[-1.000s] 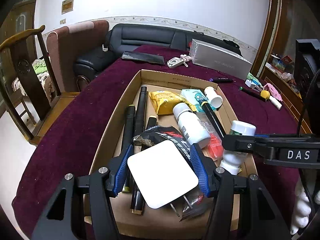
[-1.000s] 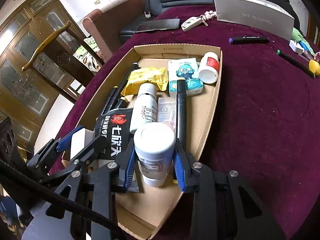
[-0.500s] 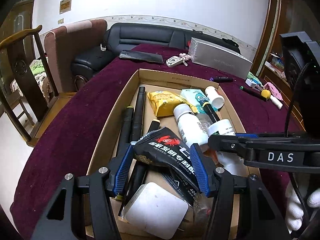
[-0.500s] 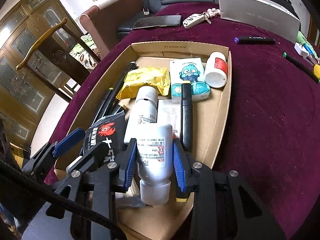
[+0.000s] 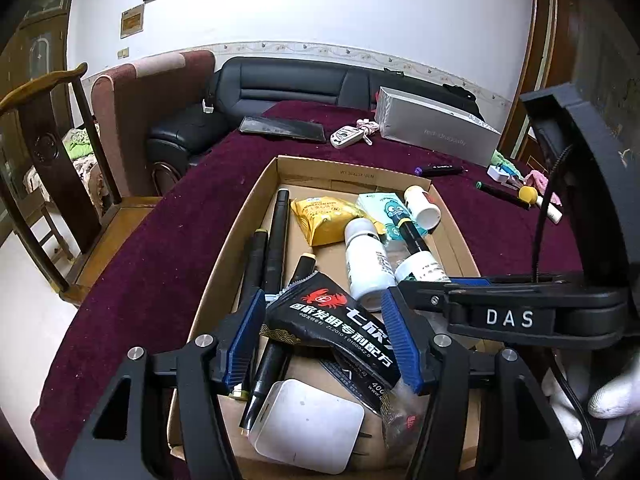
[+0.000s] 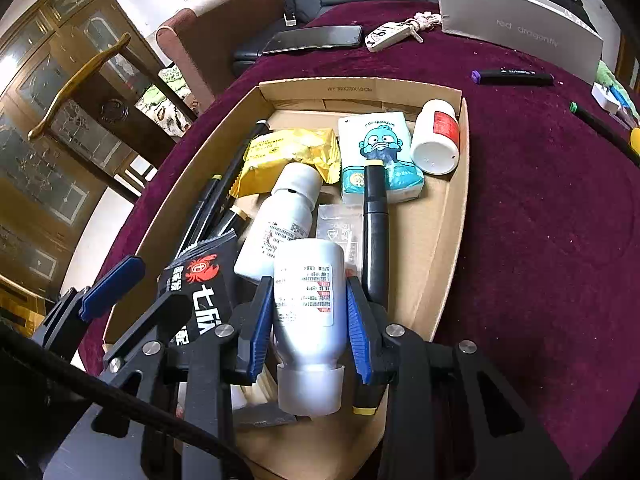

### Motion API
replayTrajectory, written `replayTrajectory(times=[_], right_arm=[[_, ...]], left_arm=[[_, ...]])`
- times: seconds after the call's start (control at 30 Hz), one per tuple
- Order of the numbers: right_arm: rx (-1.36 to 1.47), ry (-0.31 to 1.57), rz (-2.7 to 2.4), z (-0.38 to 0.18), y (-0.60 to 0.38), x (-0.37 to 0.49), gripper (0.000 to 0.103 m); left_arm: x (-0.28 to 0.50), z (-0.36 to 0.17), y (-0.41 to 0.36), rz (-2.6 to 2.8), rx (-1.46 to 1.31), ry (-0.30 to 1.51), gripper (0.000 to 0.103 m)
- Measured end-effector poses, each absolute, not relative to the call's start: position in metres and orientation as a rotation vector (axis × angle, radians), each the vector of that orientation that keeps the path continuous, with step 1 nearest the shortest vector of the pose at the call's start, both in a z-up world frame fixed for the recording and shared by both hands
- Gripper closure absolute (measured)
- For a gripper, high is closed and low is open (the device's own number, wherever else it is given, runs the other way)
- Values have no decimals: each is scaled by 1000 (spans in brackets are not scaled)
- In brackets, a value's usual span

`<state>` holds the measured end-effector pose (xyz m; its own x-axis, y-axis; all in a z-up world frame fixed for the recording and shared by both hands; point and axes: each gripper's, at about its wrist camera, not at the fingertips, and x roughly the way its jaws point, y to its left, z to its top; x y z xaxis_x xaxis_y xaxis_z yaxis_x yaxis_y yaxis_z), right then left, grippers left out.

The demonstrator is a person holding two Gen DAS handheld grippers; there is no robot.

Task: Organize objects
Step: 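Lower the charger and bottle into the tray and open both grippers, then move both grippers back over the table toward the remaining items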

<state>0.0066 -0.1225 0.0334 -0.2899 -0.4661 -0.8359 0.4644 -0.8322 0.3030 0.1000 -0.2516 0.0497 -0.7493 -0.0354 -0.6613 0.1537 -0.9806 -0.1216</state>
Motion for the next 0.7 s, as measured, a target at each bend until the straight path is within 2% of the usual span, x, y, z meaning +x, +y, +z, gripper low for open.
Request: replayTrajectory(times=[0.17, 0.53, 0.7], right_arm=[[1400, -79, -2127, 34, -118, 5, 58], [1312, -152, -2205, 59, -78, 13, 58], [1296, -166, -2284, 63, -26, 19, 55]], left_arm=[[103, 55, -248, -2834, 1058, 236, 48], [119, 75, -235, -2859, 1027, 240, 48], [126, 90, -223, -2908, 985, 264, 48]])
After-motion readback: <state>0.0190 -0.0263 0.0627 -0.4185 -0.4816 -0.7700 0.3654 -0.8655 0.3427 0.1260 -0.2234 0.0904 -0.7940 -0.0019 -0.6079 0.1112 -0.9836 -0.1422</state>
